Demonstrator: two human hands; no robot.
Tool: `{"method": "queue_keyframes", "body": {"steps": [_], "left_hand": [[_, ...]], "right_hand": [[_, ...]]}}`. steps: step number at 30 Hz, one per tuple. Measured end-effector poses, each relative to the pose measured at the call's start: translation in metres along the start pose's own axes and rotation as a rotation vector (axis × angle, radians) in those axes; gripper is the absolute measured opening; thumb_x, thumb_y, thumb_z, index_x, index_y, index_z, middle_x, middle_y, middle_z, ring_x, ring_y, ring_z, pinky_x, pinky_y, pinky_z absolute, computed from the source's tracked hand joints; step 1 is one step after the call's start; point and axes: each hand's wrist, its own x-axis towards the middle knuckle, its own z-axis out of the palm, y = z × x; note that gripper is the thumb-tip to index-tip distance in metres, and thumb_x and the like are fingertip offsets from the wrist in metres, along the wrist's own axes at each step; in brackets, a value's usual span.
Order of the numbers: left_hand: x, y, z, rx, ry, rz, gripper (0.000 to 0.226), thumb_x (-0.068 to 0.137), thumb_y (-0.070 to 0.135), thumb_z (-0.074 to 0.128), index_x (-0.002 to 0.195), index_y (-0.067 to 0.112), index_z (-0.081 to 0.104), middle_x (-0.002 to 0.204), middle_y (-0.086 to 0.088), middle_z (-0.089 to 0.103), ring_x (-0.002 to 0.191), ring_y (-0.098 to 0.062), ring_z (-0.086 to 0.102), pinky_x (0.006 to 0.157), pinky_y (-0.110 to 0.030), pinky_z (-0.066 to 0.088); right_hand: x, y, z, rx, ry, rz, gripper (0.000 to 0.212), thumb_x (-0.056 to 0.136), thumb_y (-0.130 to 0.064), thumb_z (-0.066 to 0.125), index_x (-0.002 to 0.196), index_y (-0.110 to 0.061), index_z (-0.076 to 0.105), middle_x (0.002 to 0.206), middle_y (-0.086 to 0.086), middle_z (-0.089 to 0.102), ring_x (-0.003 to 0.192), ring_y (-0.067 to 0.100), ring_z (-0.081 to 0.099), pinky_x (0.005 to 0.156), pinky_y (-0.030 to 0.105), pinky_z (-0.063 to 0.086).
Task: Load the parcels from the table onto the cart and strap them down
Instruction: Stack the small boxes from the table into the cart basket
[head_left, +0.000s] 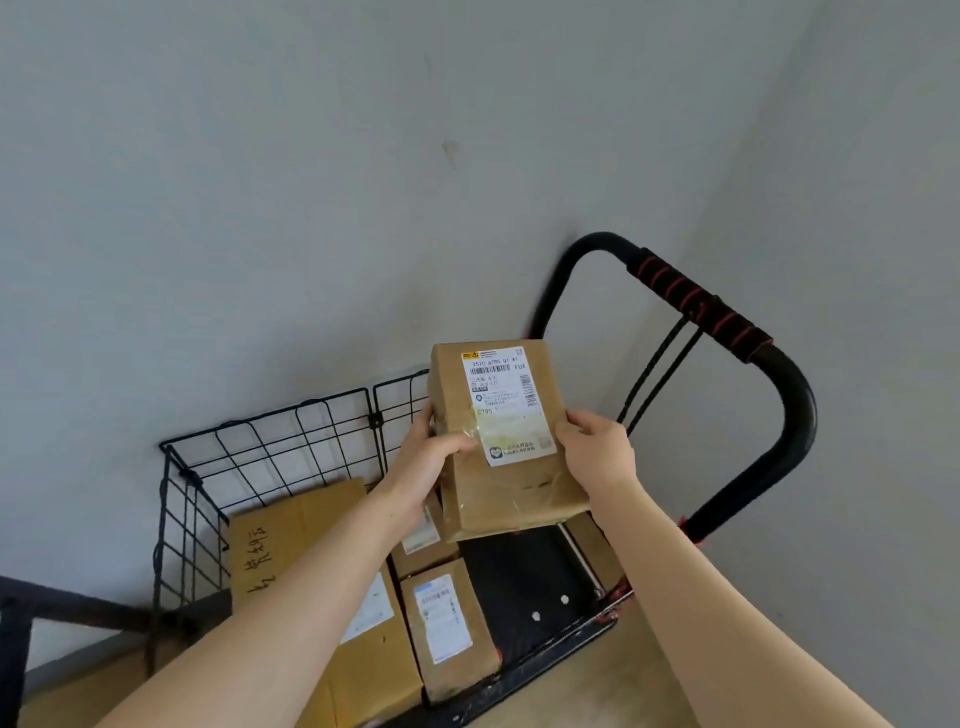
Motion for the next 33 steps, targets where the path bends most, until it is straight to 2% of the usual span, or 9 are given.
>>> {"method": "queue_keyframes", "body": {"steps": [3,7,11,14,16,20,23,28,33], "left_hand": [[0.033,-0.011,-0.002,0.024,0.003,-0.053,0.06,0.087,0.006,0.059,0.138,0.028,0.037,0.118,0.002,0.063,0.11,-0.019,0.058,0.1,-0.045,0.043],[0.066,-0.03,0.001,0.033,0.033,-0.134,0.057,0.088,0.003,0.058,0.133,0.031,0.037,0.12,0.006,0.06,0.104,-0.012,0.056,0.092,-0.031,0.044],[0.11,-0.058,0.003,0.026,0.04,-0.185,0.063,0.09,0.006,0.058,0.139,0.036,0.032,0.128,0.006,0.058,0.113,-0.014,0.054,0.103,-0.038,0.039],[0.152,-0.095,0.005,-0.02,0.091,-0.231,0.069,0.091,0.008,0.057,0.143,0.04,0.025,0.131,0.006,0.056,0.103,-0.009,0.056,0.087,-0.029,0.044],[0.179,-0.126,0.005,-0.04,0.145,-0.277,0.068,0.091,0.009,0.057,0.144,0.042,0.027,0.131,0.006,0.057,0.105,-0.011,0.059,0.086,-0.033,0.049],[0.228,-0.19,0.004,-0.087,0.234,-0.354,0.066,0.092,0.007,0.055,0.143,0.042,0.03,0.132,0.005,0.057,0.113,-0.017,0.057,0.098,-0.043,0.047],[0.257,-0.226,0.007,-0.105,0.263,-0.385,0.059,0.092,0.0,0.052,0.134,0.038,0.036,0.124,0.008,0.057,0.109,-0.015,0.058,0.093,-0.035,0.048],[0.296,-0.282,-0.002,-0.059,0.301,-0.463,0.071,0.09,0.004,0.057,0.146,0.035,0.025,0.125,0.006,0.059,0.111,-0.019,0.059,0.098,-0.042,0.048],[0.322,-0.325,-0.013,-0.072,0.361,-0.524,0.066,0.091,0.003,0.054,0.143,0.033,0.029,0.129,0.002,0.059,0.114,-0.021,0.059,0.098,-0.044,0.048]], "right_hand": [[0.027,0.003,0.01,-0.012,-0.026,0.006,0.035,0.096,-0.015,0.044,0.126,-0.024,0.059,0.105,-0.001,0.066,0.087,0.019,0.058,0.065,0.023,0.048],[0.063,0.022,0.031,-0.083,-0.103,0.046,0.038,0.096,-0.019,0.044,0.132,-0.022,0.055,0.113,-0.002,0.065,0.09,0.013,0.054,0.057,0.016,0.039],[0.115,0.05,0.052,-0.145,-0.189,0.085,0.037,0.097,-0.016,0.042,0.132,-0.021,0.053,0.121,-0.001,0.063,0.102,0.017,0.057,0.065,0.02,0.043],[0.158,0.08,0.076,-0.193,-0.254,0.108,0.041,0.096,-0.011,0.043,0.135,-0.021,0.047,0.125,0.0,0.06,0.111,0.02,0.056,0.076,0.023,0.043],[0.183,0.105,0.094,-0.204,-0.279,0.146,0.045,0.094,-0.009,0.045,0.138,-0.021,0.043,0.128,0.0,0.058,0.114,0.021,0.055,0.079,0.024,0.043],[0.234,0.16,0.132,-0.237,-0.368,0.19,0.046,0.093,-0.007,0.043,0.136,-0.023,0.044,0.126,-0.001,0.06,0.103,0.017,0.057,0.071,0.022,0.045],[0.264,0.199,0.158,-0.268,-0.41,0.223,0.046,0.091,-0.006,0.044,0.133,-0.024,0.046,0.123,-0.001,0.062,0.106,0.022,0.059,0.079,0.027,0.045],[0.301,0.249,0.197,-0.262,-0.482,0.299,0.043,0.089,-0.004,0.045,0.126,-0.024,0.051,0.114,-0.002,0.062,0.096,0.016,0.054,0.084,0.029,0.043],[0.322,0.284,0.231,-0.271,-0.5,0.335,0.052,0.086,-0.003,0.043,0.132,-0.026,0.048,0.12,-0.001,0.062,0.107,0.02,0.058,0.095,0.041,0.05]]}}
